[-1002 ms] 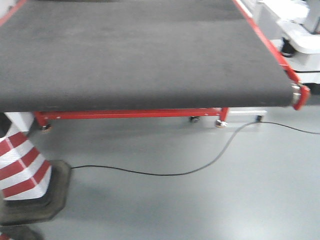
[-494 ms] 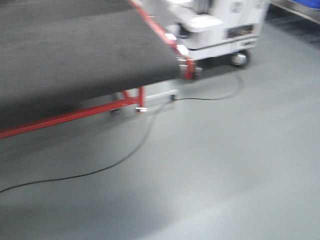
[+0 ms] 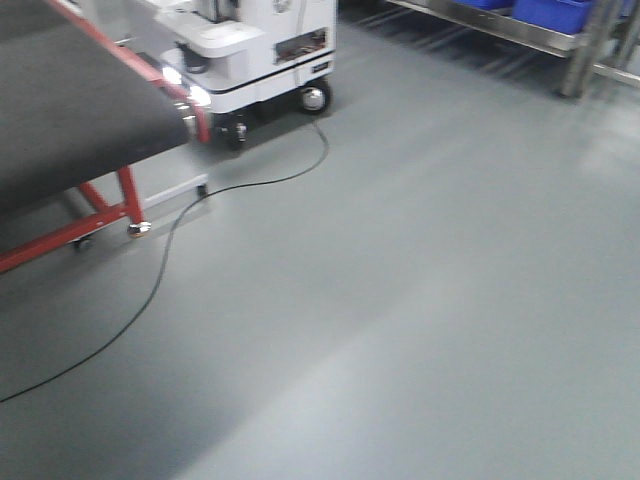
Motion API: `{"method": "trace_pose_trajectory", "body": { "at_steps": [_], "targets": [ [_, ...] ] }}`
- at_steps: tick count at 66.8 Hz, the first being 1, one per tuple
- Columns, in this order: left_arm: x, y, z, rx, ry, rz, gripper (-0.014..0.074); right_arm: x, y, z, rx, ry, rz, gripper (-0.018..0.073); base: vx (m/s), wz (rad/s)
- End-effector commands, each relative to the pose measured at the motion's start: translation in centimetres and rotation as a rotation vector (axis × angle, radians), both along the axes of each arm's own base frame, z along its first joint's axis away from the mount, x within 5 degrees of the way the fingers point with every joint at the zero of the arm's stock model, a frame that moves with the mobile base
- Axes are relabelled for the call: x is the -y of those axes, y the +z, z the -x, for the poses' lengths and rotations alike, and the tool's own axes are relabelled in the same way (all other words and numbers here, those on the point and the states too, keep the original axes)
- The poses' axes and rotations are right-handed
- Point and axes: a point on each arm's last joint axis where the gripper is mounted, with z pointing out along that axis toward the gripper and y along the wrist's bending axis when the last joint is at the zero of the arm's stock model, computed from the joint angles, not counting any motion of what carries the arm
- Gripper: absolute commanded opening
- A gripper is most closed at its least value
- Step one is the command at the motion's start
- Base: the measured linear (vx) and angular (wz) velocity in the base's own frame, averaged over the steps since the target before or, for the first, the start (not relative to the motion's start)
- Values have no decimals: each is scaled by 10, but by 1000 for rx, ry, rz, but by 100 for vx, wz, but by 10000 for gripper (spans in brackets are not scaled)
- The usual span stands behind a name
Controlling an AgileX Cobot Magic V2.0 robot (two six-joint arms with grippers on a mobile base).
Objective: Pour parts from conveyor to right shelf
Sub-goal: 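Drive away from the conveyor carrying the part in the right gripper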
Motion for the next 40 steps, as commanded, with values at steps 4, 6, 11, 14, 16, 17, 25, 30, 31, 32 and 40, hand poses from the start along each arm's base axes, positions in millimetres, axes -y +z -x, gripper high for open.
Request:
{"method": "trace_pose_trajectory", "body": {
  "at_steps": [4,6,11,14,16,17,25,30,31,32,40],
  "targets": [
    [1,13,2,97,-8,12,-6,0,15,2,104,9,2,-8,-14,-53],
    [1,13,2,97,-8,12,-6,0,15,2,104,9,2,-8,-14,-53],
    [1,13,2,97,-8,12,-6,0,15,2,104,9,2,-8,-13,-52],
    [1,13,2,97,-8,12,-6,0,15,2,104,9,2,-8,-14,-54],
    [1,13,2,97,-8,12,-6,0,15,2,104,9,2,-8,-14,-55],
    [1,13,2,97,-8,12,-6,0,15,2,104,9,2,-8,-14,-57],
    [1,13,2,97,-8,12,-6,0,15,2,104,9,2,-8,-13,-60],
    [1,13,2,97,-8,12,-6,0,15,2,103,9,2,-8,-12,-66],
    [1,13,2,97,-8,12,-6,0,15,2,103,9,2,-8,-11,-69],
    [1,13,2,97,-8,12,-6,0,15,2,103,9,2,-8,-11,-69],
    [1,13,2,97,-8,12,-6,0,15,2,103,9,2,-8,-9,-73]
  ]
}}
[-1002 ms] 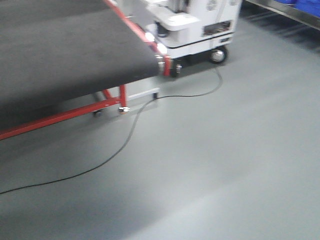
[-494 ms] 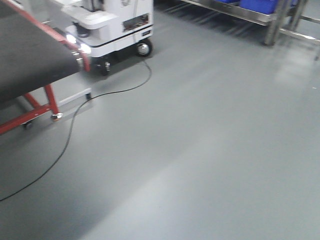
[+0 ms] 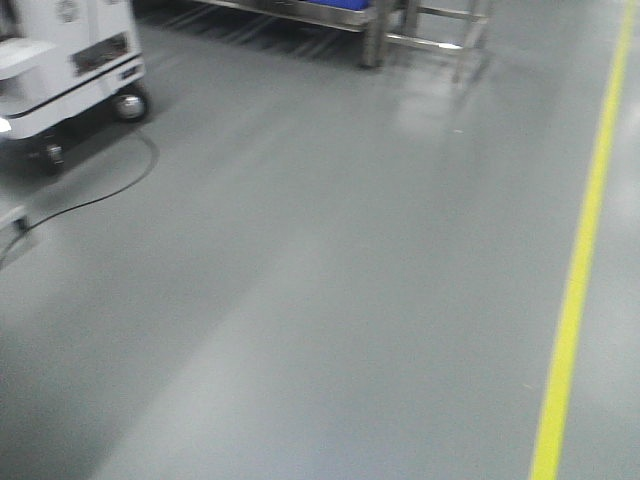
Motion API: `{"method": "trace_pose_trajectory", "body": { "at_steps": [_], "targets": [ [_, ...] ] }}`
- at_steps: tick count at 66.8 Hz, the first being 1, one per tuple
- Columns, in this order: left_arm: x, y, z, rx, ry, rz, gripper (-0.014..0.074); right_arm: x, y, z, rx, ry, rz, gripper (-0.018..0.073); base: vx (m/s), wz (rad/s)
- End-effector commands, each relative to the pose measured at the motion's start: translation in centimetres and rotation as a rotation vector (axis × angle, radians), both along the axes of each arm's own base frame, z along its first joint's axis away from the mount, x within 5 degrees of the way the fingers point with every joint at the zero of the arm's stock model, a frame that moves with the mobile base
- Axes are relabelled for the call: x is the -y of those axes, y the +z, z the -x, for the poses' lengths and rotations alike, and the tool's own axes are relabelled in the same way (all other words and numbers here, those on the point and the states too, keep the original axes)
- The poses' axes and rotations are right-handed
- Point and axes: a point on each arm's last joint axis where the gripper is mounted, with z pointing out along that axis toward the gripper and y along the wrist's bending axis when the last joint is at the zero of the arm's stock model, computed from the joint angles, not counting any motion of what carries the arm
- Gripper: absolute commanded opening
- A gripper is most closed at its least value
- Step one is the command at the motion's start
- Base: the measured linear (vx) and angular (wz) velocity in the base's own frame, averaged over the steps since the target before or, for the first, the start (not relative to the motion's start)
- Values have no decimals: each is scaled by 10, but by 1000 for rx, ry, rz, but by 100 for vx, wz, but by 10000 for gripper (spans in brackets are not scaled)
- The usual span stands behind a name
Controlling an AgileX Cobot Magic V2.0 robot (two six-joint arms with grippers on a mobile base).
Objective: Pour parts from conveyor to right shelf
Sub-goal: 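Drive away from the conveyor carrying the part in the right gripper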
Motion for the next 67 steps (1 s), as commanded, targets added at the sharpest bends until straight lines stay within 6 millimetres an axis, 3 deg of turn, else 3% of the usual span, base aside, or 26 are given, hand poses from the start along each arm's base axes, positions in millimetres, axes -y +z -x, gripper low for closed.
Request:
{"method": "trace_pose_trajectory", "body": {
  "at_steps": [1,42,67],
  "targets": [
    [1,13,2,97,-8,12,-6,0,15,2,103,9,2,-8,-8,-76],
    [1,13,2,97,-8,12,-6,0,15,2,103,9,2,-8,0,-84],
    [1,13,2,97,-8,12,-6,0,15,2,103,9,1,-8,6,-30]
  ]
}}
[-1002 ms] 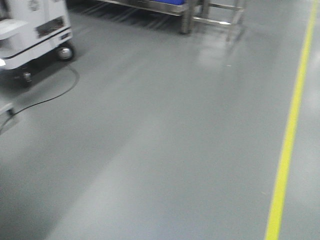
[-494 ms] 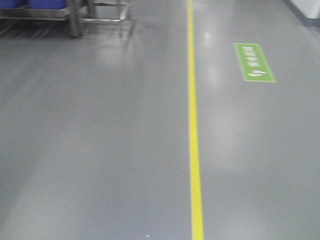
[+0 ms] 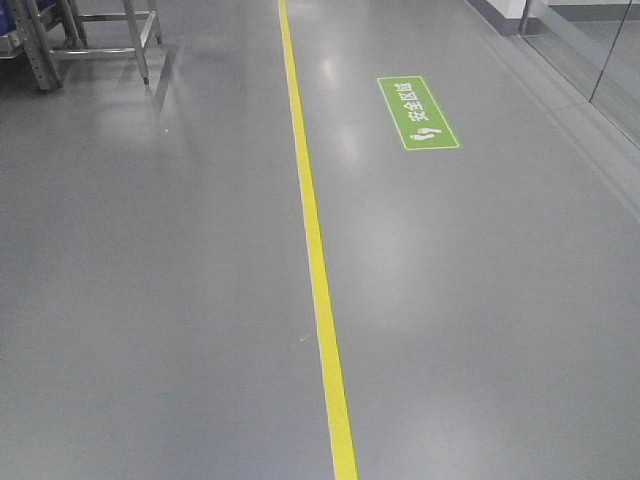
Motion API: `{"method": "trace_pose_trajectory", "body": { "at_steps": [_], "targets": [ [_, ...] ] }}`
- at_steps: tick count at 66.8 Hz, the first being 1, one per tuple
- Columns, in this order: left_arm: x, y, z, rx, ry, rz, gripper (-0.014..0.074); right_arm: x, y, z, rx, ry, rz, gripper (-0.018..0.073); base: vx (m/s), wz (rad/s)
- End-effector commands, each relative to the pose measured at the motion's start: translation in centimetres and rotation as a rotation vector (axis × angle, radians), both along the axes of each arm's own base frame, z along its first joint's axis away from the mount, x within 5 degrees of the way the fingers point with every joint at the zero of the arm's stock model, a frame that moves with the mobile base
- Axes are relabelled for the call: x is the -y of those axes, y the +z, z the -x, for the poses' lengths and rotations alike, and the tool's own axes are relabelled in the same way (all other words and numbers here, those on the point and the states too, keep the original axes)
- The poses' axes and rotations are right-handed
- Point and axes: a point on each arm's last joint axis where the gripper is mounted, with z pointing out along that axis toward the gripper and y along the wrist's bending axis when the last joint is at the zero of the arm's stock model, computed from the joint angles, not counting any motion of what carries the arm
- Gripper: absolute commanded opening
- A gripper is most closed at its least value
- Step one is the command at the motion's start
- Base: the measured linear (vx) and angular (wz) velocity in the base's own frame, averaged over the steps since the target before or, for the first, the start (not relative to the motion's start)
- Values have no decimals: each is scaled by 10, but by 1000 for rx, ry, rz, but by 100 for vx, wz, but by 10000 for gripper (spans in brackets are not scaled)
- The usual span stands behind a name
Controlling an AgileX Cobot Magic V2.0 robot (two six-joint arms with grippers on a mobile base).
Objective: Pour parts from conveyor to right shelf
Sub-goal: 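Drive away from the conveyor carrying the part in the right gripper, then drive along the yellow floor line holding the blue part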
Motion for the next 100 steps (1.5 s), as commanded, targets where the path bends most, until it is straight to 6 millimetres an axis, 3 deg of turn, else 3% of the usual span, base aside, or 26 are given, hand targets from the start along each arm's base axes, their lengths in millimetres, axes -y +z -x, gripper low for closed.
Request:
{"method": "trace_pose_trajectory", "body": {
  "at_steps": [1,44,100],
  "targets": [
    [1,13,2,97,-8,12,-6,0,15,2,103,10,0,-8,9,-5],
    [1,13,2,97,-8,12,-6,0,15,2,103,10,0,-8,21,-8],
    [1,13,2,97,-8,12,-6,0,15,2,102,9,0,-8,51,13]
  ]
}}
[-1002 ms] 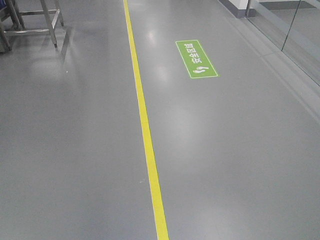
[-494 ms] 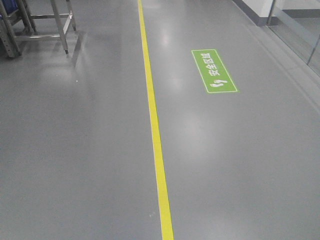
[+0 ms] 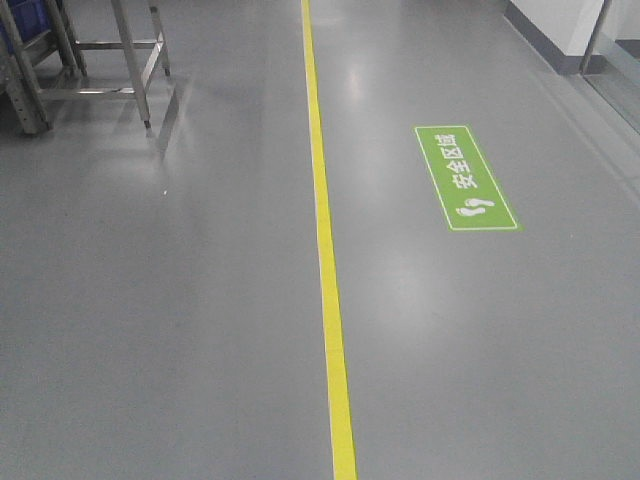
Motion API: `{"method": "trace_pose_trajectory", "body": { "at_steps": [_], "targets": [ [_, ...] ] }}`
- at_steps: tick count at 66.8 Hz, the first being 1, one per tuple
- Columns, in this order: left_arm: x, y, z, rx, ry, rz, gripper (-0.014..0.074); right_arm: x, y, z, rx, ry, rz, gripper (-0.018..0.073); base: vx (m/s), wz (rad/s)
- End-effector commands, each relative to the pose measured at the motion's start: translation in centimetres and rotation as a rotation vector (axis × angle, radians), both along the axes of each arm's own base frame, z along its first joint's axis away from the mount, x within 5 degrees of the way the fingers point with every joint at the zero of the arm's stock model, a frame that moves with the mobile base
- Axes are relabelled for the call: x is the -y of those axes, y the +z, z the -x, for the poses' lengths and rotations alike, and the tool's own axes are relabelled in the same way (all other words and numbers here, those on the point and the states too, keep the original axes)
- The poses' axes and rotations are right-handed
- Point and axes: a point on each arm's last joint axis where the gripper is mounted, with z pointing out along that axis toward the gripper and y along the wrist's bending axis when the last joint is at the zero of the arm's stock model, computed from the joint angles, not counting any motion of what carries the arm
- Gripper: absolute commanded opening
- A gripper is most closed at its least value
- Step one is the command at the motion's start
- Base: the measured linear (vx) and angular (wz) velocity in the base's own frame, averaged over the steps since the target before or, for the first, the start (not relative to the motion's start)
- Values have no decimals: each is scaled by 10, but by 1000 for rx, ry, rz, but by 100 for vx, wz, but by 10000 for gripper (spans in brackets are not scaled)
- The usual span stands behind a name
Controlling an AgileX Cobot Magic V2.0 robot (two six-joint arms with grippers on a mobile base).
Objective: Pour parts from conveyor to right shelf
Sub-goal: 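Drive along the yellow floor line holding the blue part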
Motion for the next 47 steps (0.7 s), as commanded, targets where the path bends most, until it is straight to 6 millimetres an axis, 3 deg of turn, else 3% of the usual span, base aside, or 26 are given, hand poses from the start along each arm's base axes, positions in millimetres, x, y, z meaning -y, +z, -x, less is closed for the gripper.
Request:
{"method": "trace_pose_trajectory", "body": {
  "at_steps": [1,47],
  "targets": [
    [1,13,2,97,-8,12,-6,0,15,2,102,9,1,-8,60,-2],
    [1,13,2,97,-8,12,-6,0,15,2,103,9,2,-8,65,-4]
  ]
}}
